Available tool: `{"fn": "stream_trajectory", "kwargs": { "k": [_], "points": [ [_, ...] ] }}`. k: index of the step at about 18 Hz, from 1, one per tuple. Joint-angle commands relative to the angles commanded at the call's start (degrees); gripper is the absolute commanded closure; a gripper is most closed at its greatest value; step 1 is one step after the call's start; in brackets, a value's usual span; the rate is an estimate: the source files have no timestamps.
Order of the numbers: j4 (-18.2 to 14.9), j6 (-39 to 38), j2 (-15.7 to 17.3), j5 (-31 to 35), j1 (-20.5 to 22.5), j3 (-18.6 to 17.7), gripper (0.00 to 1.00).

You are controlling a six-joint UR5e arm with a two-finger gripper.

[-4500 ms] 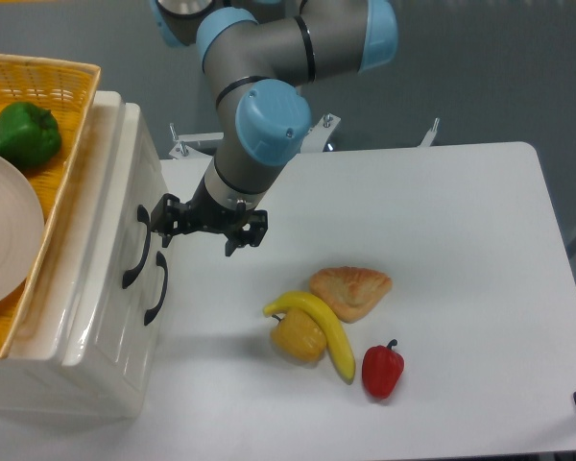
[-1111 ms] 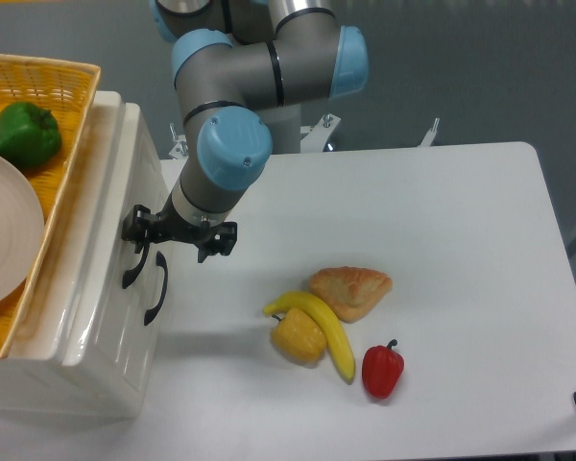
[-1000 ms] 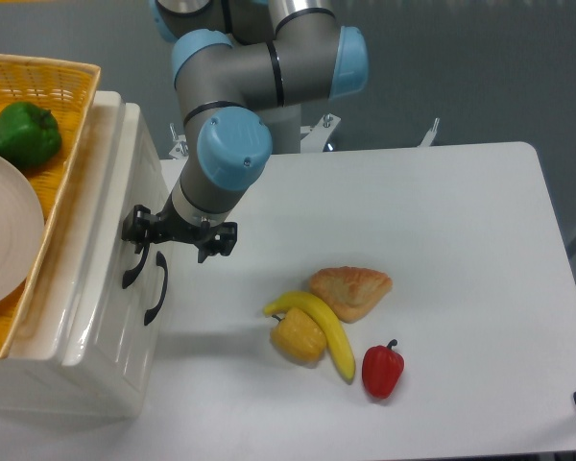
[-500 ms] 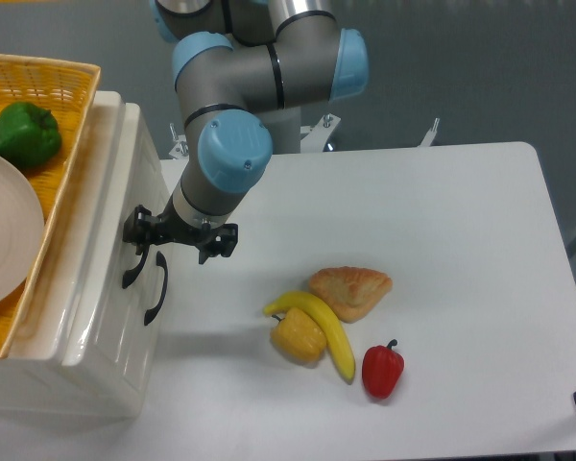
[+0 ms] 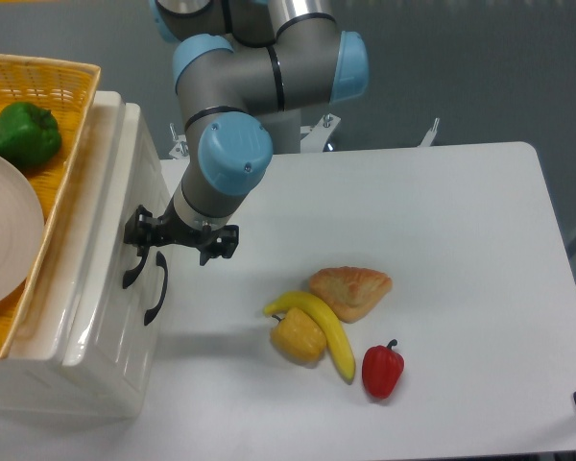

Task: Slide the top white drawer open
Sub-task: 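Pull the handle outward, sliding the upper drawer out of the cabinet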

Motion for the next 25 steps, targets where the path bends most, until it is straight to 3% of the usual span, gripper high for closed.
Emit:
{"fn": "stream_trajectory", "kwargs": {
  "k": [20,25],
  "points": [
    [0.0,0.1,-1.3,0.5,1.0,1.7,0.00],
    [-0.2,0.1,-1.7,3.5,1.1,1.7,0.00]
  ]
}}
